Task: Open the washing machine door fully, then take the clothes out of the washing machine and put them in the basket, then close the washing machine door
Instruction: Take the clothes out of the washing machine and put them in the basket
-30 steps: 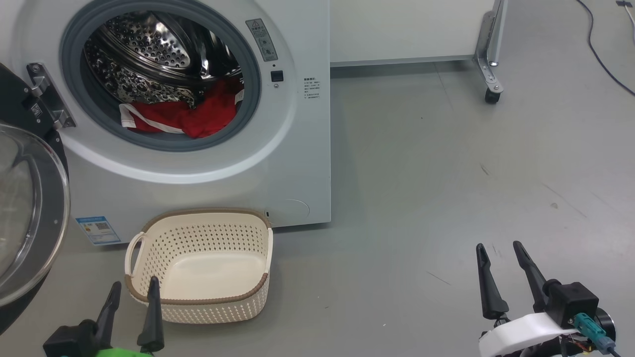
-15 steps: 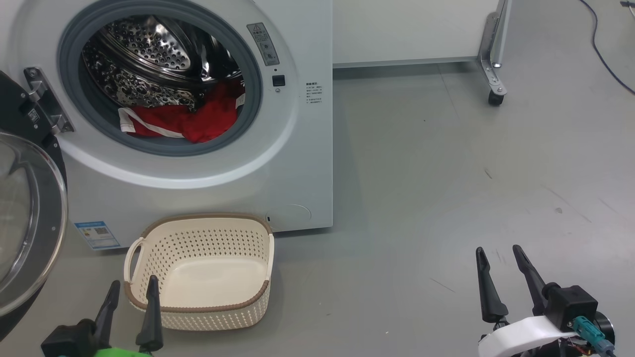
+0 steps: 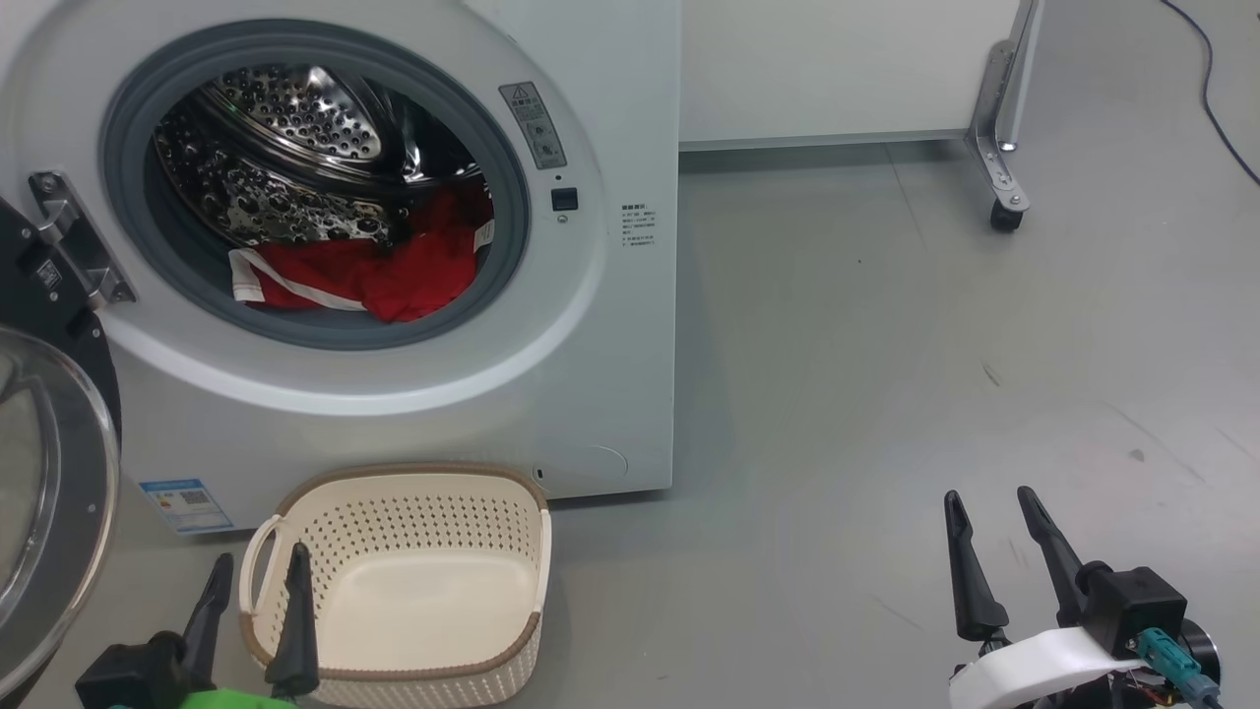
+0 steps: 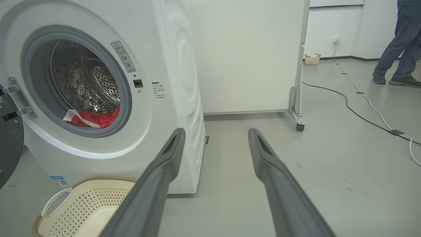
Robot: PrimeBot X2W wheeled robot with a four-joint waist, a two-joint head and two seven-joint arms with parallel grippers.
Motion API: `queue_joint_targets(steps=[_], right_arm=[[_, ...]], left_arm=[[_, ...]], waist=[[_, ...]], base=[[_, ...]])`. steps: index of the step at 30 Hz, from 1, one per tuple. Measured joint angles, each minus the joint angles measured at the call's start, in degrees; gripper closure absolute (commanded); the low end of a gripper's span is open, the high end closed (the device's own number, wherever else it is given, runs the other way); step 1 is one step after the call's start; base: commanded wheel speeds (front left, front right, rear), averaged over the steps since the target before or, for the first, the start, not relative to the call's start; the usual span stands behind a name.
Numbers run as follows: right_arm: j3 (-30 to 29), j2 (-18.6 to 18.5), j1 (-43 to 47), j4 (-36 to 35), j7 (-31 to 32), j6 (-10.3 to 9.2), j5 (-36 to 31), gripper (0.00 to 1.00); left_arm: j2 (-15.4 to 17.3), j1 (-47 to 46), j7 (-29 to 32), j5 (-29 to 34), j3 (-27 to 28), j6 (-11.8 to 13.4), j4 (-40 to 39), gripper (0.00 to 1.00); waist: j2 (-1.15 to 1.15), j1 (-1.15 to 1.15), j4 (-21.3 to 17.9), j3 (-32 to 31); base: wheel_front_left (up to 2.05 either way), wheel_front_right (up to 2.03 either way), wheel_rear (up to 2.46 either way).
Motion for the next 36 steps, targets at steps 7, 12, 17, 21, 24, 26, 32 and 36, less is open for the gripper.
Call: queue_joint_targets(steps=[7, 12, 17, 21, 24, 26, 32, 36], right_arm=[[0.0, 0.0, 0.0, 0.0, 0.0, 0.00, 0.0, 0.00], [0.0, 0.0, 0.0, 0.0, 0.0, 0.00, 0.0, 0.00], [-0.1, 0.1, 0.0, 0.0, 0.0, 0.00, 0.0, 0.00], [-0.1, 0.1, 0.0, 0.0, 0.0, 0.00, 0.0, 0.00], [-0.1, 0.2, 0.0, 0.0, 0.0, 0.00, 0.0, 0.00], [-0.1, 0.2, 0.0, 0.0, 0.0, 0.00, 0.0, 0.00], [-0.1, 0.2, 0.0, 0.1, 0.0, 0.00, 0.0, 0.00], [-0.1, 0.2, 0.0, 0.1, 0.0, 0.00, 0.0, 0.00]], left_arm=[[0.0, 0.0, 0.0, 0.0, -0.2, 0.0, -0.4, 0.00], [0.0, 0.0, 0.5, -0.1, -0.4, 0.0, -0.3, 0.00], [0.0, 0.0, 0.5, -0.7, -0.6, 0.0, -0.3, 0.00], [0.0, 0.0, 0.7, -0.7, -0.7, 0.0, -0.3, 0.00], [0.0, 0.0, 0.8, -0.7, -0.7, 0.0, -0.3, 0.00], [0.0, 0.0, 0.8, -0.7, -0.7, 0.0, -0.3, 0.00], [0.2, 0.0, 0.8, -0.9, -0.8, 0.0, -0.3, 0.00], [1.0, 0.0, 0.9, 0.2, -1.5, 0.0, -0.3, 0.00]], waist=[[0.00, 0.00, 0.1, 0.1], [0.00, 0.00, 0.1, 0.1], [0.00, 0.00, 0.1, 0.2], [0.00, 0.00, 0.1, 0.2], [0.00, 0.00, 0.2, 0.2], [0.00, 0.00, 0.2, 0.2], [0.00, 0.00, 0.1, 0.2], [0.00, 0.00, 0.1, 0.3]], base=[[1.55, -1.56, 0.01], [1.35, -1.35, 0.00], [1.17, -1.17, 0.00], [0.98, -0.98, 0.00], [0.84, -0.84, 0.00], [0.74, -0.74, 0.00], [0.58, -0.58, 0.00], [0.37, -0.37, 0.00]])
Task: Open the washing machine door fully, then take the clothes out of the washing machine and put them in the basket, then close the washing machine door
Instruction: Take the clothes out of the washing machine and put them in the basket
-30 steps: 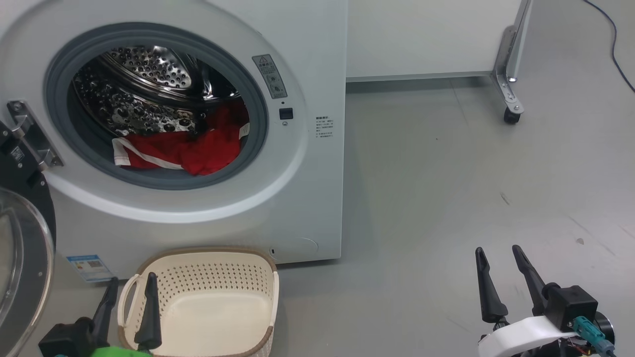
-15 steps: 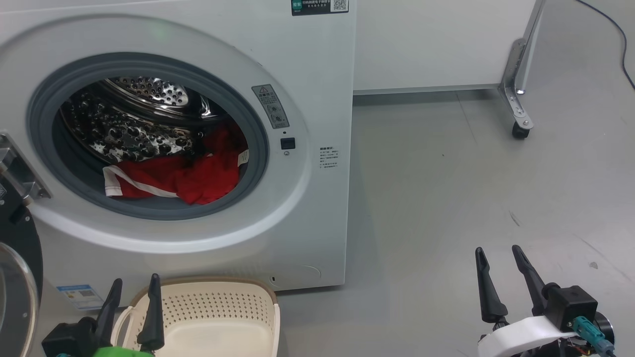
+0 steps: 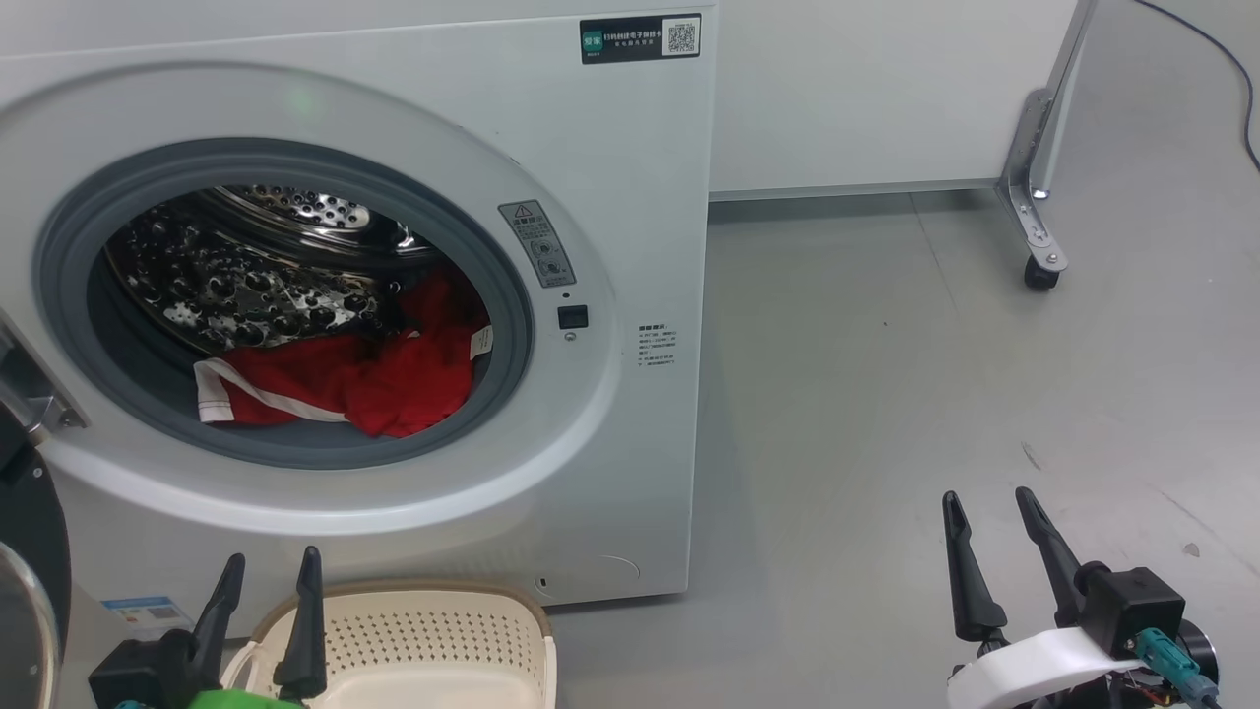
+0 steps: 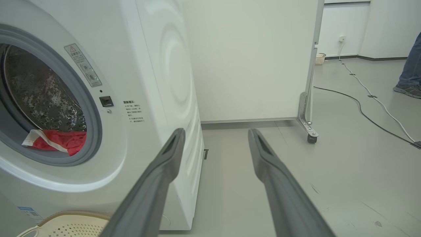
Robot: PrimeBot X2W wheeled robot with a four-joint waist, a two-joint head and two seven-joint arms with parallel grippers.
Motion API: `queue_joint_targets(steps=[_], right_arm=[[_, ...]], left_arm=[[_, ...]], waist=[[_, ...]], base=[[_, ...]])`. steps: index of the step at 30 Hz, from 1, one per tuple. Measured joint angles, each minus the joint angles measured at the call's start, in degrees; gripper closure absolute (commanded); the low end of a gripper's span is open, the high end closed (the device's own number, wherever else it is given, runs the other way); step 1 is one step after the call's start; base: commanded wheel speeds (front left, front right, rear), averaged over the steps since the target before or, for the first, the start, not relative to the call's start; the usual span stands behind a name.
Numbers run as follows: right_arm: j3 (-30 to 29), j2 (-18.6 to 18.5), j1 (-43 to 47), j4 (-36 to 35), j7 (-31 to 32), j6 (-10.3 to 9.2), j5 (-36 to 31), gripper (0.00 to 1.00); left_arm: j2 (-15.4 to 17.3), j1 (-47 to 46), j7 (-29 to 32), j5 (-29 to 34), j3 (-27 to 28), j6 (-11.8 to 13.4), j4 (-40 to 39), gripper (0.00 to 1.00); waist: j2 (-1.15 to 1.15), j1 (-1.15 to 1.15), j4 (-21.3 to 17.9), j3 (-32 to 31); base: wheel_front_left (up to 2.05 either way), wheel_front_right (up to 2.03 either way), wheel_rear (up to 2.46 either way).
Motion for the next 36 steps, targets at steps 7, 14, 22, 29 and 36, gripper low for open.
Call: queue_joint_targets(steps=[7, 14, 22, 29, 36], right_arm=[[0.0, 0.0, 0.0, 0.0, 0.0, 0.00, 0.0, 0.00], [0.0, 0.1, 0.0, 0.2, 0.0, 0.02, 0.0, 0.00], [0.1, 0.3, 0.0, 0.3, 0.0, 0.22, 0.0, 0.00], [0.2, 0.4, 0.0, 0.3, 0.0, 0.23, 0.0, 0.00], [0.2, 0.6, 0.0, 0.3, 0.0, 0.23, 0.0, 0.00]], left_arm=[[0.0, 0.0, 0.0, 0.0, -0.4, 0.0, 0.0, 0.00], [0.0, 0.0, 0.0, 0.4, -0.4, 0.0, 0.1, 0.00], [0.1, 0.0, 0.0, 0.5, -0.5, 0.1, 0.1, 0.00], [0.3, 0.0, 0.0, 0.9, -0.6, 0.1, 0.1, 0.00], [0.5, 0.0, 0.0, 1.1, -0.6, 0.5, 0.1, 0.00]], waist=[[0.00, 0.00, -0.1, 0.2], [0.00, 0.00, -0.2, 0.3], [0.00, 0.00, -0.2, 0.5], [0.00, 0.00, -0.2, 0.6], [0.00, 0.00, -0.2, 0.9]], base=[[0.15, -0.15, 0.00], [0.00, 0.00, 0.00], [0.00, 0.00, 0.00], [0.00, 0.00, 0.00], [0.00, 0.00, 0.00]])
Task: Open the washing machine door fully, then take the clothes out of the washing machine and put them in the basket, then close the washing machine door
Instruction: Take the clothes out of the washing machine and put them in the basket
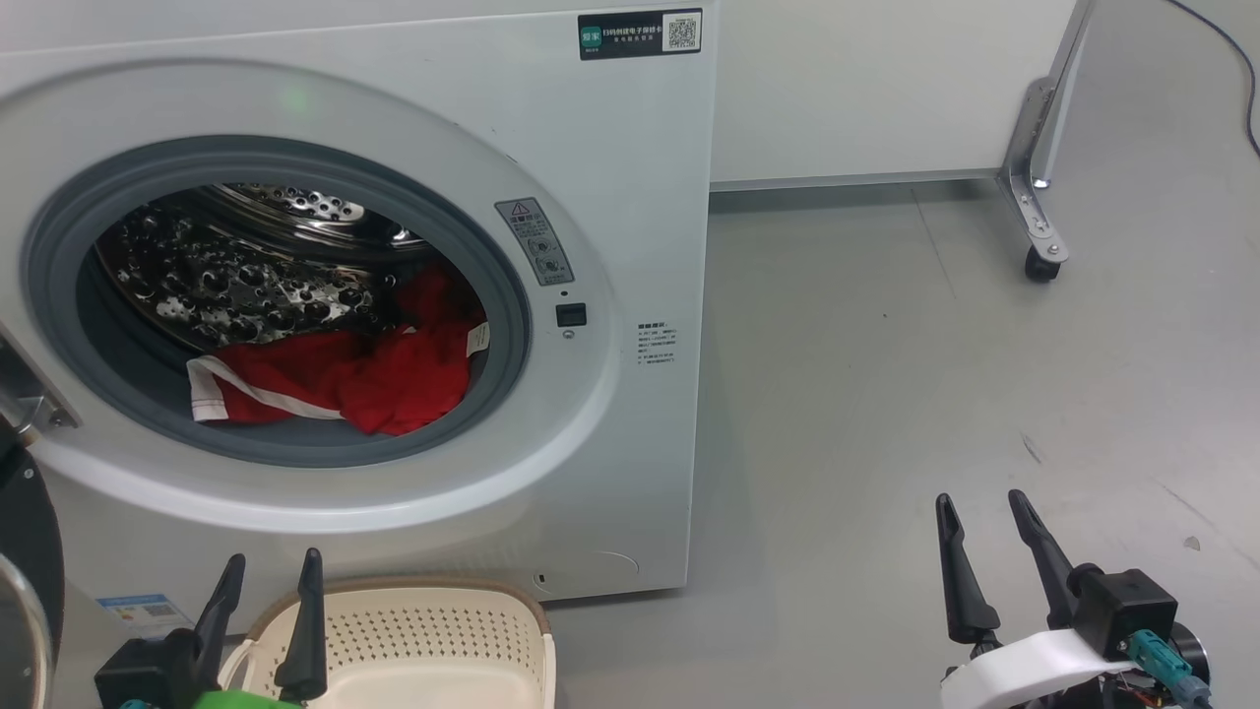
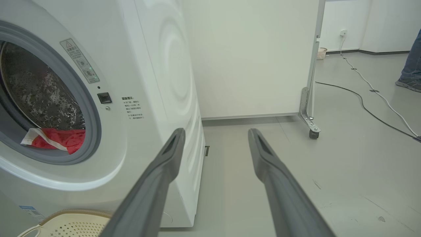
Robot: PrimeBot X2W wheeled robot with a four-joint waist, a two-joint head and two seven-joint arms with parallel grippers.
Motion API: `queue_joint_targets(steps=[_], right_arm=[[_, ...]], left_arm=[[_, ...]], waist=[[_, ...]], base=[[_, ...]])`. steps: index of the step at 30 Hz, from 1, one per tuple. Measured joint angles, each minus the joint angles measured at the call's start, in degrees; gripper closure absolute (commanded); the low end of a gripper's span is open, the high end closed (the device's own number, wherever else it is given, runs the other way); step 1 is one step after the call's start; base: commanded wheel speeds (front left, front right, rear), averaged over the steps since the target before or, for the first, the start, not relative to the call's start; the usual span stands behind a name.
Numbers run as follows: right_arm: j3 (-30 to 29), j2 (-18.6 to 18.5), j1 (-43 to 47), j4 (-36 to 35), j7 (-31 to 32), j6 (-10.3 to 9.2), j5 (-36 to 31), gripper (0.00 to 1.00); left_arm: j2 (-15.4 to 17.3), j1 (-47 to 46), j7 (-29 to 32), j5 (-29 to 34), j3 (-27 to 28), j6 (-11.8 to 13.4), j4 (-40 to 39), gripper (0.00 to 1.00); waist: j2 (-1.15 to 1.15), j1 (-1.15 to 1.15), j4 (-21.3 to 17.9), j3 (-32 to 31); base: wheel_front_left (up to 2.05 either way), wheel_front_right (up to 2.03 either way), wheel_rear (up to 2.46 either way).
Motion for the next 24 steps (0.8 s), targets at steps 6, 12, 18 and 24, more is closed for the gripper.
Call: queue_joint_targets(steps=[6, 12, 18, 24], right_arm=[[0.0, 0.1, 0.0, 0.0, 0.0, 0.00, 0.0, 0.00], [0.7, 0.3, 0.0, -0.3, 0.0, 0.01, -0.1, 0.00], [1.7, 0.8, -0.1, -1.3, 0.0, 0.00, -0.1, 0.00], [3.1, 1.1, -1.0, -1.9, 0.0, 0.00, -0.3, 0.00]], left_arm=[[0.4, 0.0, 0.0, 0.2, 0.0, 0.1, -0.1, 0.00], [0.8, 0.0, 0.1, 0.4, 0.5, 0.8, -0.6, 0.00], [2.8, -0.1, 1.5, 0.8, 1.6, 1.6, -2.1, 0.00], [4.8, -2.9, 3.5, 1.7, 2.5, 2.6, -3.4, 0.00]], waist=[[0.00, 0.00, -0.1, 0.4], [0.00, 0.00, -0.5, 1.9], [0.00, 0.00, -1.4, 4.5], [0.00, 0.00, -2.8, 8.3]], base=[[0.00, 0.00, 0.00], [0.00, 0.00, 0.00], [0.00, 0.00, 0.00], [0.00, 0.00, 0.00]])
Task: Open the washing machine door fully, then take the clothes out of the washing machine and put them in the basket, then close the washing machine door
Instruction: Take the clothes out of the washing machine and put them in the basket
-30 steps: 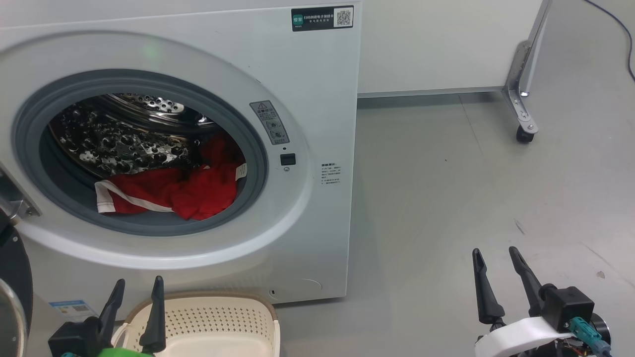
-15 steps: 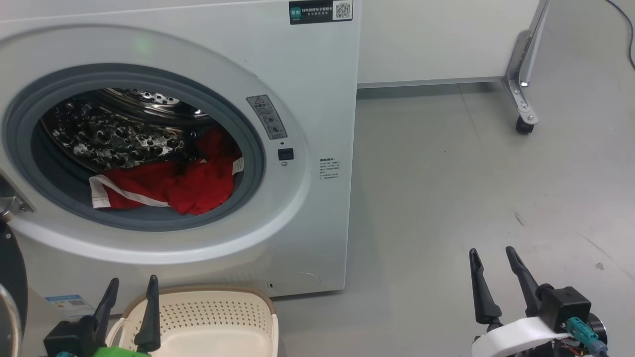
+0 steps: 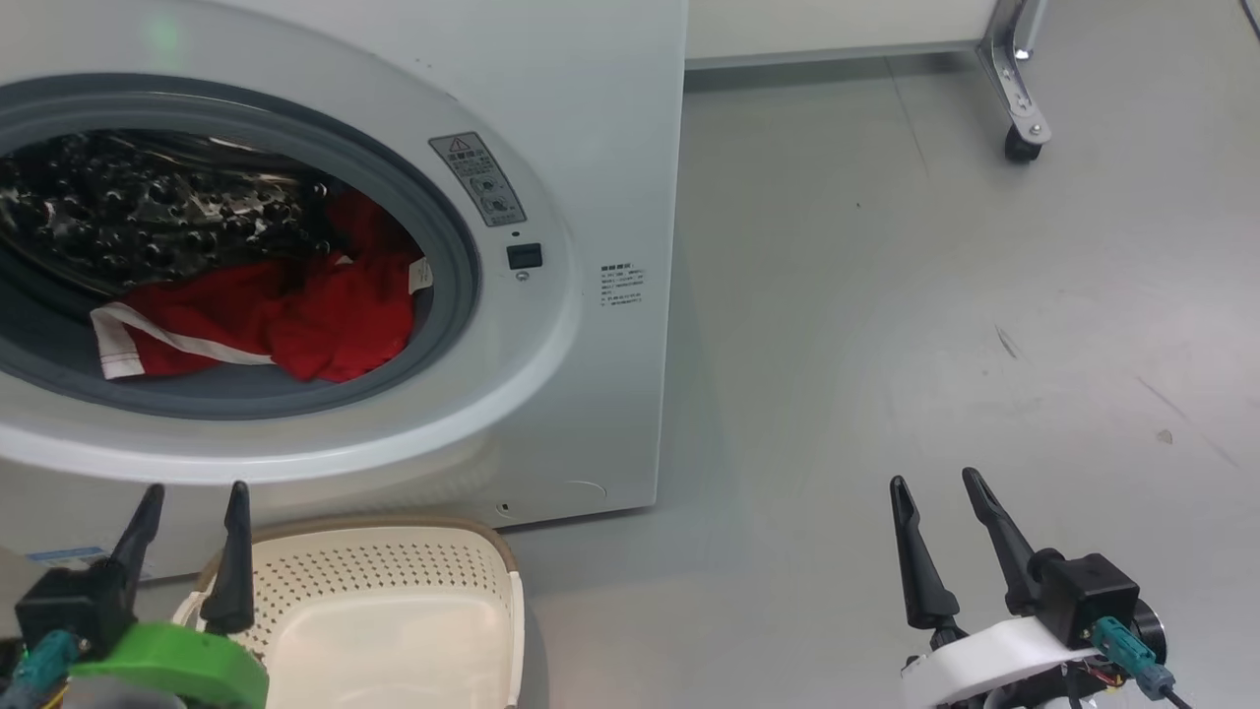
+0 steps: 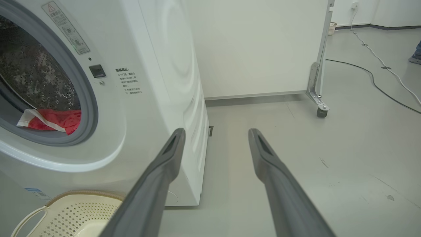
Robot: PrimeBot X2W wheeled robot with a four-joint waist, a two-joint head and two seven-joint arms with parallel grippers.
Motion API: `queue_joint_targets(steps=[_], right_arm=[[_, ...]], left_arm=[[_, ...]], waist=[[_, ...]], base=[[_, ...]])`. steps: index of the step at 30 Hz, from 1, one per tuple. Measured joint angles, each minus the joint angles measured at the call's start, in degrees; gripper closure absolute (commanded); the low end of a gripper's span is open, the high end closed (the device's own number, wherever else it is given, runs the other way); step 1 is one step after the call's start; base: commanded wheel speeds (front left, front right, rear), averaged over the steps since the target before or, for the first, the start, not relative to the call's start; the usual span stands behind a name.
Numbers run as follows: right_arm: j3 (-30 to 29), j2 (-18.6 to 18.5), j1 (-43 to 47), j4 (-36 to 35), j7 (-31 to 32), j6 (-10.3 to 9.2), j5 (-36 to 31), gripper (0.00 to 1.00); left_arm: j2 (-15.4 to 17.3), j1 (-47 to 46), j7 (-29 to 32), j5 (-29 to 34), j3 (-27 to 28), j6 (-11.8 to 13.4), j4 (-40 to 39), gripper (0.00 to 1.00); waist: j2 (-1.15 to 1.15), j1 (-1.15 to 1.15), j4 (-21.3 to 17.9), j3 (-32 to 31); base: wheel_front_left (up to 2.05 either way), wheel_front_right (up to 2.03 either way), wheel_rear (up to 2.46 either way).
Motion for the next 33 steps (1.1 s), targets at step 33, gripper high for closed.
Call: queue_joint_targets(steps=[33], right_arm=[[6.8, 0.9, -9.8, -1.9, -0.3, -0.67, 3.5, 0.00]], left_arm=[[18.1, -29.3, 23.3, 6.4, 5.1, 4.7, 14.5, 0.00]], waist=[[0.00, 0.00, -16.0, 20.1]], base=[[0.00, 0.00, 0.00]])
